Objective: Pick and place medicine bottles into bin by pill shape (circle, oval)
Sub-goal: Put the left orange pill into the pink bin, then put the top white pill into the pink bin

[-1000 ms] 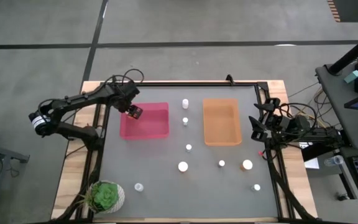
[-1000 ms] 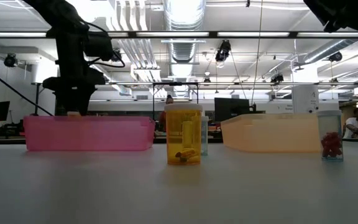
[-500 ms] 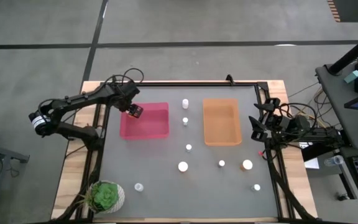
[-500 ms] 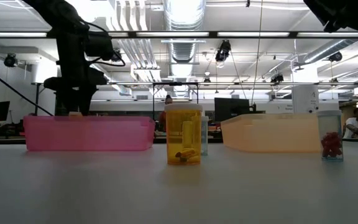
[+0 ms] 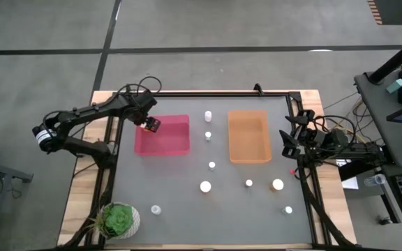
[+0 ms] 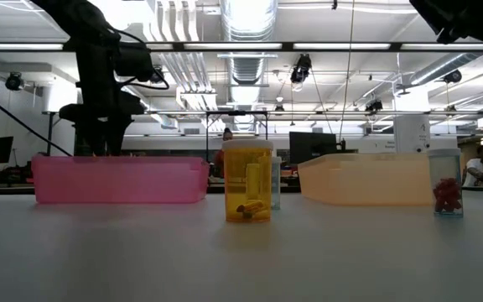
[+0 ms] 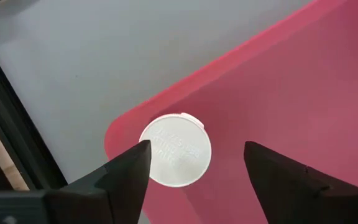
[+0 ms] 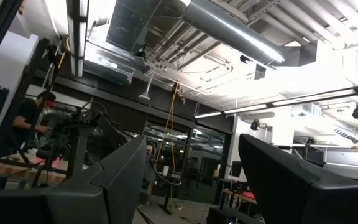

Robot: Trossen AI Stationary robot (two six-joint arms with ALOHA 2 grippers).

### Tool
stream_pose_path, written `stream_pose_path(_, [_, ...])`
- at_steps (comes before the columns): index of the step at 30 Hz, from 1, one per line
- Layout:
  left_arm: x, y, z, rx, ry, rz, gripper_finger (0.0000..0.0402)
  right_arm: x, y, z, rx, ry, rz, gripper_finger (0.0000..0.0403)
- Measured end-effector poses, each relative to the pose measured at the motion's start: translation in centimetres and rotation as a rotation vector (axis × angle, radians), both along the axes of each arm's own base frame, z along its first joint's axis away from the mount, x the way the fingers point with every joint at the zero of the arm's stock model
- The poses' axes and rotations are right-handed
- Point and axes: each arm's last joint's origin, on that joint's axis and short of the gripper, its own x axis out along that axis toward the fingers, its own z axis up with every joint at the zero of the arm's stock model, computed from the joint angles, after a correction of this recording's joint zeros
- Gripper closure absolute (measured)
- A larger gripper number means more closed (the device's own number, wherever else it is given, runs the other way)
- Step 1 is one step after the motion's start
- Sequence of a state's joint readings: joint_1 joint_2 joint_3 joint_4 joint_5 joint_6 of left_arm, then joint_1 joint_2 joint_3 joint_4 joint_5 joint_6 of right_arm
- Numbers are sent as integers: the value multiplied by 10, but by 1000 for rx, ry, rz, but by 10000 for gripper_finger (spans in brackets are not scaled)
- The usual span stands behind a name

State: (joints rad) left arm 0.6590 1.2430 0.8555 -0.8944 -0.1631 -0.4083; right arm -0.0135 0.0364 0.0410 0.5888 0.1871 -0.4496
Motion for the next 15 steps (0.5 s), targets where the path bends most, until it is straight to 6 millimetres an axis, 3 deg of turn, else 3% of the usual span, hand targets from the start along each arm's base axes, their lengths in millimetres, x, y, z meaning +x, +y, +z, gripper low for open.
stream_pose_path(8, [-1,0,3,-5,18,-28,158,0,0,0,0,0,0,154])
stream_pose_path(15, [10,-2,33,11,-103,-110,157,0,0,0,2,-1,2,154])
